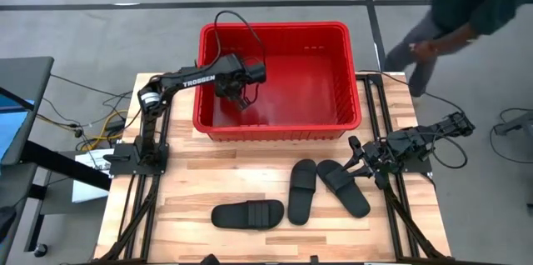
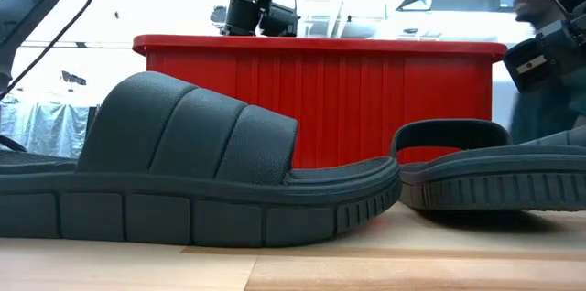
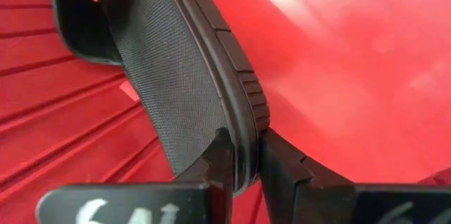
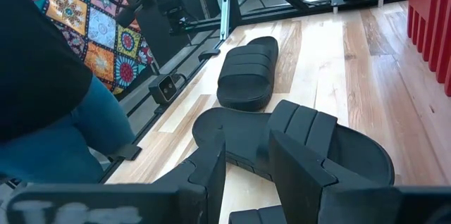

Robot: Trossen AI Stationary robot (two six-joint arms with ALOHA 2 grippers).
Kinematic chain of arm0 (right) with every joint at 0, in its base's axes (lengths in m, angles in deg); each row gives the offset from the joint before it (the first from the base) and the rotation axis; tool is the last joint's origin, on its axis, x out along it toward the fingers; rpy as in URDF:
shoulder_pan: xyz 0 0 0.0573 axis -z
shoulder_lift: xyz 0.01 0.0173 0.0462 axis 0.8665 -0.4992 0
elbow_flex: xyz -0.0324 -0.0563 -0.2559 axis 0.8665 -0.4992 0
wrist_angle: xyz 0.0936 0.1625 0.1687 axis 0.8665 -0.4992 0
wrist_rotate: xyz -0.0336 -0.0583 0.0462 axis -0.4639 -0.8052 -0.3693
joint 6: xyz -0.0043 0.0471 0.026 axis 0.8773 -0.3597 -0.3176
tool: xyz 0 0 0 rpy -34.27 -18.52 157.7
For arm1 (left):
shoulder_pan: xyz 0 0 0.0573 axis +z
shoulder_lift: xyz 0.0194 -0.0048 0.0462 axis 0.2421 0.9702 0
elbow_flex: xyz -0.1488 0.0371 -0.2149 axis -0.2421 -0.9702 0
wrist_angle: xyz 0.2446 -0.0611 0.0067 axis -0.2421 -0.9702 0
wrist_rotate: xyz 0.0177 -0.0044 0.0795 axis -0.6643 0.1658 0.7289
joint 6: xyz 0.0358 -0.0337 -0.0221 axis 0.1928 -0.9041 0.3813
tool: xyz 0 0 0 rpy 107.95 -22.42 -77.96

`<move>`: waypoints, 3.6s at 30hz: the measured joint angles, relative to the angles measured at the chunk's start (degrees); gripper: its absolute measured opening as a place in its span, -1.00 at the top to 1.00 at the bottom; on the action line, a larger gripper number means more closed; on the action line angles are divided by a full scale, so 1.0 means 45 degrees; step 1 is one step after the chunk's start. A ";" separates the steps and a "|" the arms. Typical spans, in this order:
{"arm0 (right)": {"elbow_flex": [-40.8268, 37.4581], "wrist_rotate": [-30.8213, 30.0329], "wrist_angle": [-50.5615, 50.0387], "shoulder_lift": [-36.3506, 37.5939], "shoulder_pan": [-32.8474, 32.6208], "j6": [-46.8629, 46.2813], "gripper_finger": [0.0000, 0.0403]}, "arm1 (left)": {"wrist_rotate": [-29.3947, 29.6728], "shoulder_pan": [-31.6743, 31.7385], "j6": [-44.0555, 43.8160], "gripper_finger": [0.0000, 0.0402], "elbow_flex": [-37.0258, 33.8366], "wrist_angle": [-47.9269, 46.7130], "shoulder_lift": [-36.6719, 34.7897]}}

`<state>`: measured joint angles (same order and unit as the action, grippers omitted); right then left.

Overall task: Pick and place slides into bin
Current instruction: Put the black slide into the red container

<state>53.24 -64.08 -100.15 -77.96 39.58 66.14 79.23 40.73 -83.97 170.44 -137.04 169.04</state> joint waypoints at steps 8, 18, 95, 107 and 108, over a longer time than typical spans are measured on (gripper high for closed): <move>0.0000 0.0000 0.0000 0.0000 -0.0005 -0.0004 0.49 | -0.0020 0.0004 0.0002 0.84 -0.0369 0.0035 -0.0015; 0.0000 0.0000 0.0001 0.0000 -0.0005 0.0000 0.49 | -0.0219 0.0034 -0.0217 0.85 -0.1521 0.0249 -0.0015; 0.0000 0.0000 -0.0004 0.0000 -0.0002 -0.0003 0.49 | -0.0978 -0.0618 0.1309 0.08 0.3969 -0.1589 -0.0053; 0.0000 0.0000 -0.0002 0.0000 -0.0001 -0.0003 0.49 | -0.1817 -0.1626 0.2997 0.08 0.6414 -0.1575 -0.2331; 0.0000 0.0000 0.0001 0.0004 -0.0005 0.0000 0.49 | -0.1908 -0.1701 0.2954 0.08 0.6385 -0.1605 -0.2577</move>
<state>53.24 -64.08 -100.15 -77.94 39.56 66.14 70.64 33.08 -70.68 199.18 -144.26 157.45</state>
